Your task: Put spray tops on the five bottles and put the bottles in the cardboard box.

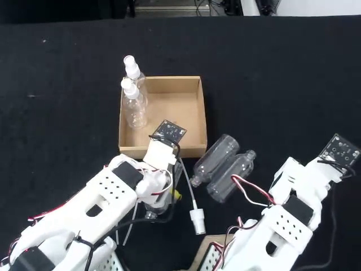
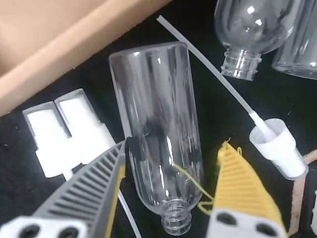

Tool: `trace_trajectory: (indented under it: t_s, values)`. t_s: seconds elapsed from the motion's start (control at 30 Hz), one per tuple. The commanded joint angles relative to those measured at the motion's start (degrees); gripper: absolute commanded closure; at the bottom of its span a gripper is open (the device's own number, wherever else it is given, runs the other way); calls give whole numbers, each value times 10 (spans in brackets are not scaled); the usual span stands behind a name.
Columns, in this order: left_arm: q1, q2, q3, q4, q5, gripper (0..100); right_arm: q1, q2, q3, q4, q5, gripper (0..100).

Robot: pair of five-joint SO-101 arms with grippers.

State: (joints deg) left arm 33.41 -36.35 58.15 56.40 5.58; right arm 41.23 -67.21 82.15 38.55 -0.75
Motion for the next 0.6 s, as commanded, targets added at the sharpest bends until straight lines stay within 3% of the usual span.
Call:
trace_trajectory:
  t_s: [0.0,0.33,0.57]
  values:
    - [8,-13,-27,-33,-4,732,-5,-16,6,0,4,969]
    - [8,138,-64,-74,2,736,-5,-16,8,0,4,969]
    - [13,153,-72,-73,2,742,-6,-16,8,0,4,969]
